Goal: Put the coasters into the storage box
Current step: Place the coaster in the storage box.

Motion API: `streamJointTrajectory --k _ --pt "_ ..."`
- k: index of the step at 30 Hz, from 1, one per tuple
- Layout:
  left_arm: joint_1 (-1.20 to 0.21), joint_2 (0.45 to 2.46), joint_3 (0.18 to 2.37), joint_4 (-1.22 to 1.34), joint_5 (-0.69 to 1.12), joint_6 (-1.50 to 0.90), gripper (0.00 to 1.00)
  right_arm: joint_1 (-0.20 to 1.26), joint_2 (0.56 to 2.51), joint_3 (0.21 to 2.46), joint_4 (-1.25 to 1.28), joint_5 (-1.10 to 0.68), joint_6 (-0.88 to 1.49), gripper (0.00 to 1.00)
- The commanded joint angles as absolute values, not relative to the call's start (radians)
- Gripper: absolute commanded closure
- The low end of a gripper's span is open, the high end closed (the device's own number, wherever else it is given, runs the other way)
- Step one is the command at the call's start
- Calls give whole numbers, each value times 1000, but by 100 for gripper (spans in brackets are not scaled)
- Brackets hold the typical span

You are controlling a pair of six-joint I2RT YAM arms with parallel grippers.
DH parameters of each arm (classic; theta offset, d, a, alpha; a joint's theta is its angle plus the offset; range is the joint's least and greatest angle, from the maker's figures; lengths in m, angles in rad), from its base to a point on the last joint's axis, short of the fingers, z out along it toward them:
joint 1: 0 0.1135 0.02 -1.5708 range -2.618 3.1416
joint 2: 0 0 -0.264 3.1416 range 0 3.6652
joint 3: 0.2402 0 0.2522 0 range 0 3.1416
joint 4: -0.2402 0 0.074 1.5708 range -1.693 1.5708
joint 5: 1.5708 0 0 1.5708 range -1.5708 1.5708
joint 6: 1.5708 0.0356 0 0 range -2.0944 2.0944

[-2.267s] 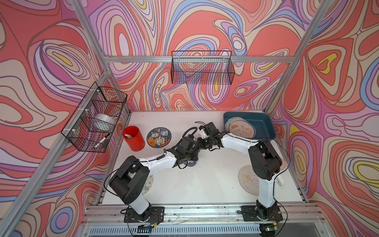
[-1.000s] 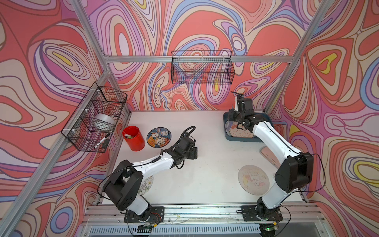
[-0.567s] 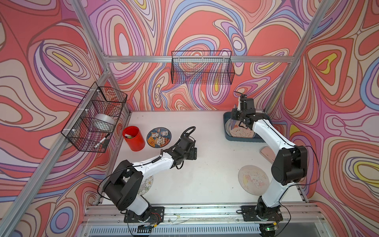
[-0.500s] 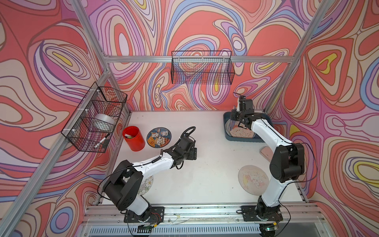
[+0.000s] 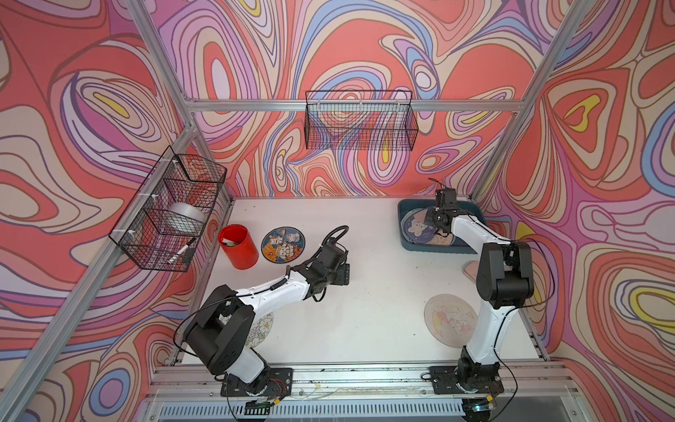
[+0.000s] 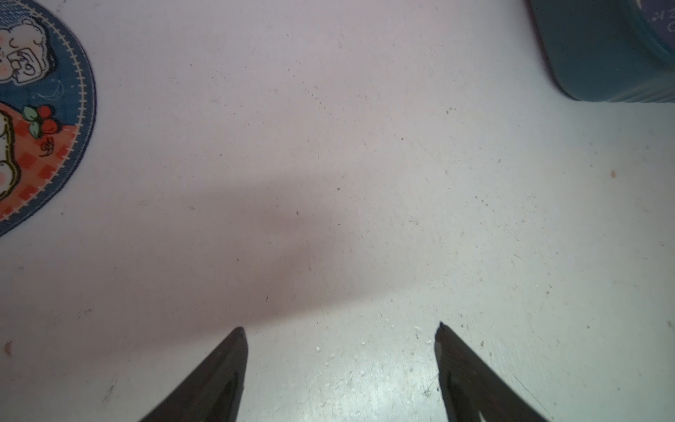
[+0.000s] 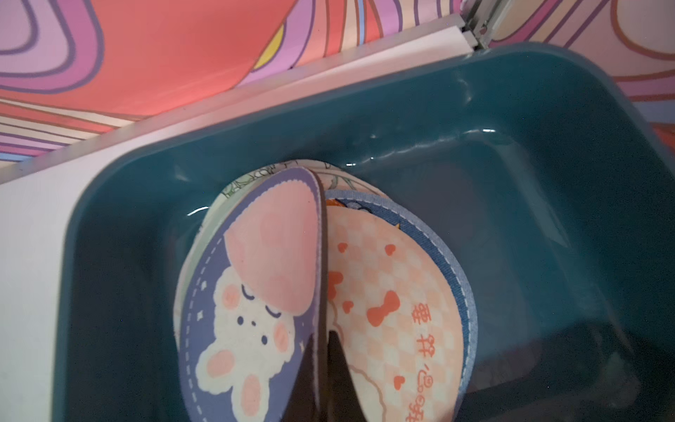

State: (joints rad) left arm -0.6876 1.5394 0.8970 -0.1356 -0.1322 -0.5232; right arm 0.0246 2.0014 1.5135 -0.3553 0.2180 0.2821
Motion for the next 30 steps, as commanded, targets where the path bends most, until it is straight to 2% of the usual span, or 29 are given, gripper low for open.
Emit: streamJointTrajectory --k 1,4,8,9,10,11,12,13,16,20,24,30 --pt "-686 1553 931 -160 -143 -515 18 28 2035 1507 -368 230 288 100" --pt "-686 1557 936 -160 -140 -516 18 27 2042 1498 -366 229 294 99" --pt "-685 1553 934 -173 -151 -516 18 26 2034 1499 -382 228 298 90" --pt "-686 1552 934 -178 -160 -518 18 27 2030 1499 -390 229 300 85" --pt "-686 1553 936 -188 -170 -521 18 27 2023 1499 -398 232 302 76" --pt "-686 1554 938 -196 -181 -521 18 27 2018 1499 -407 239 306 66" --pt "-686 1558 942 -208 -192 -522 18 28 2008 1499 -420 258 317 51" --pt "-686 1560 947 -219 -202 -526 18 27 1997 1496 -431 280 329 42" --pt "-686 1576 961 -248 -228 -533 18 27 1945 1469 -438 315 348 31" --pt "-684 1595 975 -258 -229 -538 18 29 1853 1403 -407 308 354 25" --pt "-683 1602 980 -253 -224 -541 18 29 1782 1371 -407 284 340 25" --pt "-681 1603 981 -252 -227 -547 18 38 1704 1337 -393 111 340 26"
